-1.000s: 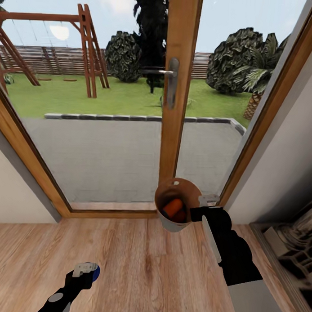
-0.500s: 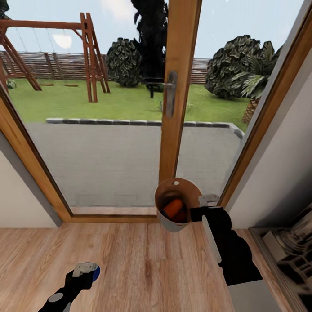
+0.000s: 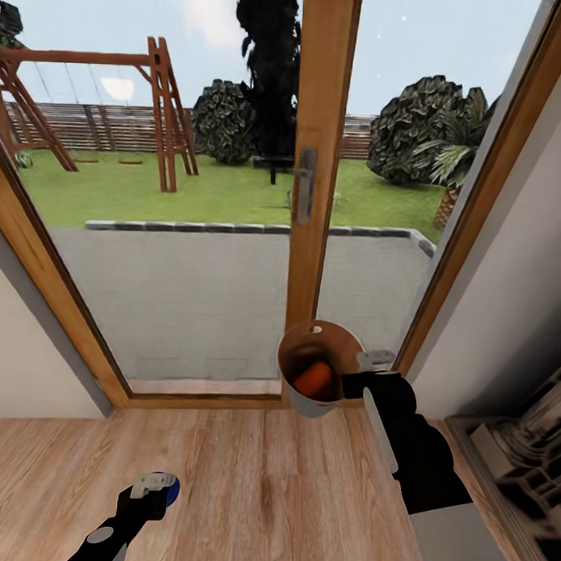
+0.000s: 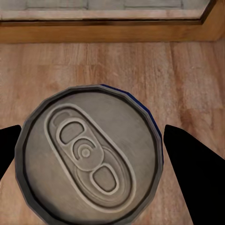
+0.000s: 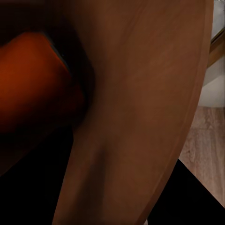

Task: Put the three can of soda from the living room inside the tash can in the kitchen.

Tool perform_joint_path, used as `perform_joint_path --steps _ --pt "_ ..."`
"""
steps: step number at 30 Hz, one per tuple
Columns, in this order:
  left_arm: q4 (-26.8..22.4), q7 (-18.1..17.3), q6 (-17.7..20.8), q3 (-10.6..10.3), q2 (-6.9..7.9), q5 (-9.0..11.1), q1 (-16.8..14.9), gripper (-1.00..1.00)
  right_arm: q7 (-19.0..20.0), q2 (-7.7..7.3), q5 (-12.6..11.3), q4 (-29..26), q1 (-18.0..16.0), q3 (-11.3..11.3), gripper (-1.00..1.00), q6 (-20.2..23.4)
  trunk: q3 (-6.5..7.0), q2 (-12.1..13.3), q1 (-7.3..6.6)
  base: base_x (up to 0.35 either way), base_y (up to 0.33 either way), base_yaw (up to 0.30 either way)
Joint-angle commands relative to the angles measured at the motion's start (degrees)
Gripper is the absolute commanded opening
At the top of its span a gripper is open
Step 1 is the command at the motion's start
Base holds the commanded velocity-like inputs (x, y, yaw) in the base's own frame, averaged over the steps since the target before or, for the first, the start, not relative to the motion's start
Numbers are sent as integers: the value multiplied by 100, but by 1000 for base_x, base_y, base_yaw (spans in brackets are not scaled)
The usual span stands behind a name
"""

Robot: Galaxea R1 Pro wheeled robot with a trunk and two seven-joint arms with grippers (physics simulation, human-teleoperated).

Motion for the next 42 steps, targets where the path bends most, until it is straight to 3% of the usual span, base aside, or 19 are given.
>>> perform_joint_path --steps 1,22,27,33,34,37,40,41,42 --pt "1 -5 0 1 0 0 1 -100 13 1 -21 -3 -1 0 -100 -3 29 42 -23 0 0 0" --pt "1 -5 0 1 0 0 2 -100 16 5 -21 2 0 3 -100 -3 602 884 -484 0 0 0" --pt "-20 -22 -9 1 0 1 -2 -100 12 2 -18 28 1 2 -100 -7 634 884 -484 0 0 0" --pt "-587 -929 15 64 0 20 2 -100 3 1 8 367 1 0 -100 -24 641 884 -484 0 0 0" --pt "-853 -1392 82 89 8 34 2 -100 -4 -4 14 632 1 0 -100 -35 642 884 -484 0 0 0" --pt "-1097 -1861 496 99 19 40 2 -100 -8 -7 26 1067 1 0 -100 -48 642 884 -484 0 0 0" --pt "-1358 -2662 1085 126 23 42 2 -100 -9 -7 39 1448 1 0 -100 -89 642 884 -484 0 0 0" --pt "-1500 -3146 1349 175 24 39 2 -100 -9 -4 43 1609 1 0 -100 -146 642 884 -484 0 0 0" --pt "-1572 -3388 1473 212 25 38 2 -100 -9 -5 44 1698 1 0 -100 -195 642 884 -484 0 0 0"
